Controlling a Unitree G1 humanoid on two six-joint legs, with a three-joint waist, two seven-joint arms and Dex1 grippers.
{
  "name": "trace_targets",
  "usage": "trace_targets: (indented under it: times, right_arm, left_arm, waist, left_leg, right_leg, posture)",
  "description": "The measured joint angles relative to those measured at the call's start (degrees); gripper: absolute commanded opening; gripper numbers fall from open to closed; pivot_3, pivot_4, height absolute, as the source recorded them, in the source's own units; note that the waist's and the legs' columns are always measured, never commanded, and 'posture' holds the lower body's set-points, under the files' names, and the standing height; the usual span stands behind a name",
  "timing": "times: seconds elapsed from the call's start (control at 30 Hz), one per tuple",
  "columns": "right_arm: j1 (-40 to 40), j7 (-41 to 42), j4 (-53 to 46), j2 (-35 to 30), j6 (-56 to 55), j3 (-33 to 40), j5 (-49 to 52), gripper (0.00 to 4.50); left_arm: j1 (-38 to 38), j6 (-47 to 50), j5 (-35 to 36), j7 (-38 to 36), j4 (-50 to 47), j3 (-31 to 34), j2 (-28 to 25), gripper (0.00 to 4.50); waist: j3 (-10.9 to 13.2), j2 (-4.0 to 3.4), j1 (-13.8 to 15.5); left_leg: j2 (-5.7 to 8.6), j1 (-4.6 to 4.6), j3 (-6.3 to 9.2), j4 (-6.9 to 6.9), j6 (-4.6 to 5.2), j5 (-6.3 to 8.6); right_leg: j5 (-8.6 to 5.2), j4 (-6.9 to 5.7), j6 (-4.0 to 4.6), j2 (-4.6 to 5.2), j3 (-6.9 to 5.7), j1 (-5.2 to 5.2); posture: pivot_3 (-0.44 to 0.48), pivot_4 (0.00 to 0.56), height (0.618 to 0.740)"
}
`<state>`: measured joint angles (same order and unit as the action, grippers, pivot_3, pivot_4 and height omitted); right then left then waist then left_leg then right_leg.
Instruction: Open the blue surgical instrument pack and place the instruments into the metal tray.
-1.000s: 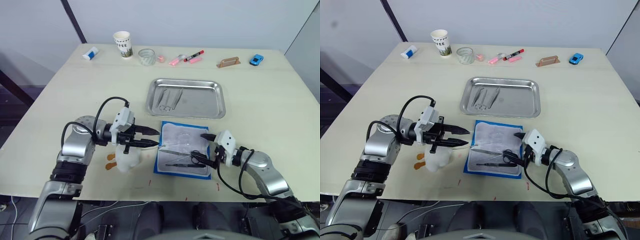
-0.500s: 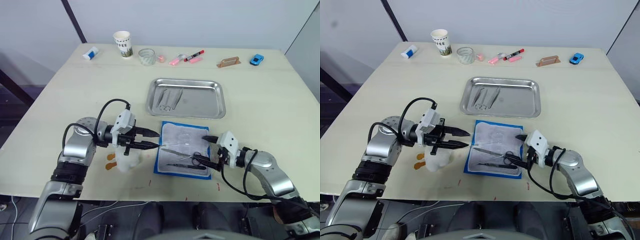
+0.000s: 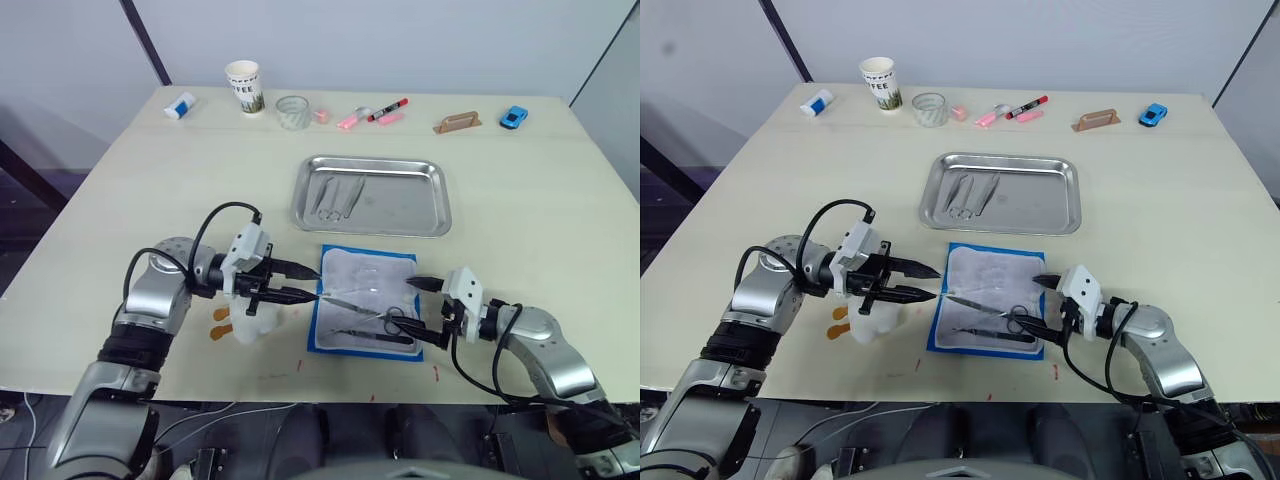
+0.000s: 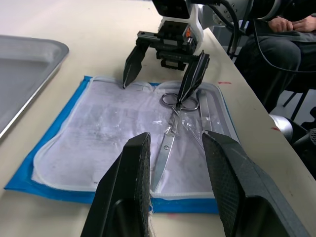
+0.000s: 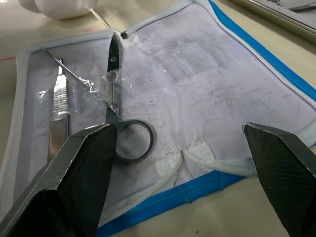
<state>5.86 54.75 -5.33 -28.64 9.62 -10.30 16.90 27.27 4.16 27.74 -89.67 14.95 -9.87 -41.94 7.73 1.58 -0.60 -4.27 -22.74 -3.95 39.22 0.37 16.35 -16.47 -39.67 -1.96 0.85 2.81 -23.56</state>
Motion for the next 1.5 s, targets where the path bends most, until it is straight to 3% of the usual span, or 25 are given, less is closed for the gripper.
trace_targets:
  times: [0.27,0.37,0.5,1.13,1.5]
  right_arm:
    - [-0.5,1.2,-0.5,-0.4,-0.7,0.2,1.3,4.5]
    - [-0.5,1.2,-0.5,-0.4,-1.1,0.2,1.4,4.5]
    - [-0.5,1.3,-0.5,-0.4,-1.2,0.2,1.5,4.5]
    - [-0.6,2.1,-1.8,-0.6,-1.7,2.3,3.5,4.5]
    - [-3.1,2.3,-7.2,-1.6,-1.0,5.2,7.1,4.5]
  left_arm:
    - [2.1,-4.3,4.1,0.0,1.1,-5.3,-4.2,1.75]
    - [4.4,-6.2,4.5,0.0,2.7,-8.0,-5.7,2.5]
    - [6.5,-8.6,4.6,0.0,4.2,-9.7,-6.3,4.43]
    - [7.6,-11.6,13.1,-0.1,2.8,-14.7,-9.7,4.43]
    - [7.7,-14.4,13.6,-0.1,3.8,-15.4,-9.3,4.43]
  waist:
    - [0.5,-0.04,0.0]
    - [0.6,-0.05,0.0]
    - [0.6,-0.06,0.0]
    - [0.8,-0.1,0.0]
    - [0.8,-0.12,0.0]
  left_leg:
    - [0.0,-0.02,0.0,0.03,0.0,0.0]
    - [0.0,-0.04,-0.02,0.05,0.0,0.0]
    - [0.0,-0.05,-0.04,0.06,0.0,0.0]
    - [0.0,-0.06,-0.04,0.09,0.0,0.0]
    - [0.0,-0.06,-0.04,0.12,0.0,-0.01]
  right_leg:
    - [0.0,-0.04,0.0,-0.01,0.01,-0.04]
    - [0.01,-0.04,-0.01,-0.01,0.01,-0.04]
    - [0.01,-0.03,-0.01,0.0,0.02,-0.05]
    - [0.01,-0.07,-0.01,-0.01,0.03,-0.07]
    - [0.01,-0.1,-0.01,-0.01,0.03,-0.07]
  posture:
    - [0.0,0.15,0.718]
    - [0.0,0.15,0.718]
    - [0.0,0.15,0.718]
    - [0.0,0.15,0.718]
    - [0.0,0.15,0.718]
